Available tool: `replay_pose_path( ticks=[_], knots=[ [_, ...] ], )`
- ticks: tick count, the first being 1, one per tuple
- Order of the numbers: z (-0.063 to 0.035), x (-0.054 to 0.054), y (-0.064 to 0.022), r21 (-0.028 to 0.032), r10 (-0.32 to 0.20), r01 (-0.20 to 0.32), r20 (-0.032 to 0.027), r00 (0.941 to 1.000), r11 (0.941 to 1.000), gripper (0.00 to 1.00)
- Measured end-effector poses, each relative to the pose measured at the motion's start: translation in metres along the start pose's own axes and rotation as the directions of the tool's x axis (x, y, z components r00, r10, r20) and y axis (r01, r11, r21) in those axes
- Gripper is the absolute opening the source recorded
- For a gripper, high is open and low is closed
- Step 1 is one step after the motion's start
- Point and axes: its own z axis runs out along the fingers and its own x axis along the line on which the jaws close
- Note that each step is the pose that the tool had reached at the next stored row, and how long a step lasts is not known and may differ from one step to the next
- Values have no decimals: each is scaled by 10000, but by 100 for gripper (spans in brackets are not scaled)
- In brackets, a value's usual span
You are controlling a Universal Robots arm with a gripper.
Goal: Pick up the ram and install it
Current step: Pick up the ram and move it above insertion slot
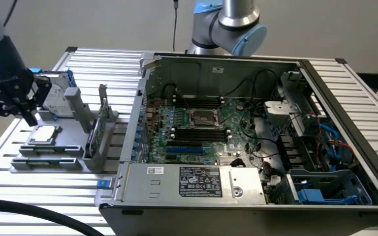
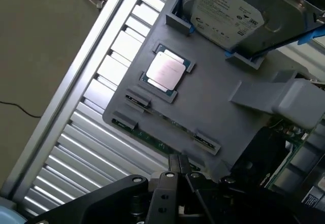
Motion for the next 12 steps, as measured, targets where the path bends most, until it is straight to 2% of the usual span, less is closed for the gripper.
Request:
replay_pose_path(
  ticks=[3, 6, 9, 12],
  knots=[
    [9, 0, 0, 15, -539, 539, 10, 9985, 9985, 11],
    [19, -1, 0, 30, -1088, 1088, 20, 9941, 9941, 11],
    [28, -1, 0, 46, -1628, 1628, 29, 9867, 9866, 11],
    [37, -1, 1, 62, -2172, 2172, 37, 9761, 9761, 11]
  ],
)
